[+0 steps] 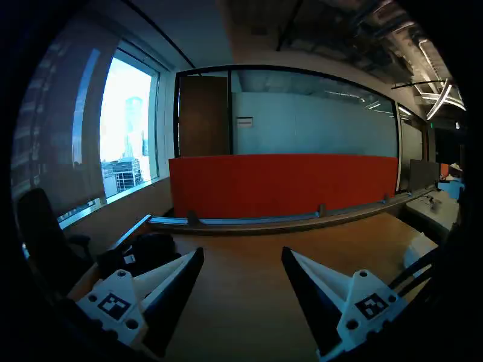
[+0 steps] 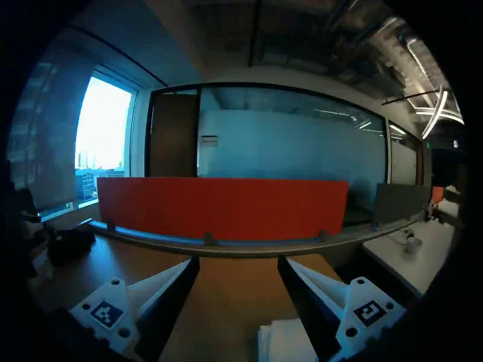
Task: Fold towel
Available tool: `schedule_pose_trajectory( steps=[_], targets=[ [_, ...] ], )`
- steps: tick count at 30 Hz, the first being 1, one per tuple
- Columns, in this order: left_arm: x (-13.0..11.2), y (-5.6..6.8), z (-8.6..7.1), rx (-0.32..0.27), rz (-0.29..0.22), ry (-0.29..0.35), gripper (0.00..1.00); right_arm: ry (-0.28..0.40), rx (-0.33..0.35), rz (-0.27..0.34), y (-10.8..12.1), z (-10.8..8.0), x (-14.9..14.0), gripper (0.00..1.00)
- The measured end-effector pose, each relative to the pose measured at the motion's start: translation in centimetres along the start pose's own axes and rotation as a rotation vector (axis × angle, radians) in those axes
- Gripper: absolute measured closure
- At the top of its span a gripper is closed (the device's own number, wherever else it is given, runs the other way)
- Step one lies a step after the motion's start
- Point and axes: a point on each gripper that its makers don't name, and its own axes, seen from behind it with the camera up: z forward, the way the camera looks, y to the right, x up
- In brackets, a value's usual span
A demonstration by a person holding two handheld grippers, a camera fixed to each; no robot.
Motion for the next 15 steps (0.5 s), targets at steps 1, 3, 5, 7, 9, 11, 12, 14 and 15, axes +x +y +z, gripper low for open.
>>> schedule_pose_trajectory(
  steps=[1,3,5,7,9,11,12,14,15],
  targets=[
    [0.2,-0.1,0.1,0.002,-0.002,0.006,0.05,0.001,0.004,0.006,-0.5,0.0,0.0,0.0],
    [0.7,-0.2,0.2,0.005,-0.007,0.02,0.04,0.004,0.014,0.018,-1.5,0.2,0.1,0.0],
    [1.0,-0.3,0.3,0.006,-0.011,0.028,0.04,0.007,0.023,0.023,-2.3,0.3,0.1,0.0],
    [1.3,-0.4,0.3,0.007,-0.015,0.036,0.04,0.007,0.029,0.024,-2.9,0.5,0.0,0.0],
    [1.5,-0.5,0.3,0.009,-0.019,0.044,0.05,0.004,0.034,0.024,-3.4,0.6,-0.1,0.0],
    [1.7,-0.5,0.3,0.008,-0.023,0.051,0.05,0.004,0.032,0.025,-3.7,0.7,0.0,0.0],
    [1.8,-0.5,0.3,0.008,-0.026,0.054,0.04,0.005,0.032,0.025,-3.8,0.8,0.1,0.0],
    [1.9,-0.5,0.2,0.007,-0.032,0.061,0.04,0.004,0.037,0.026,-4.1,0.8,0.1,0.0],
    [1.9,-0.5,0.2,0.006,-0.034,0.065,0.04,0.004,0.039,0.027,-4.2,0.9,0.1,0.0]
  ],
)
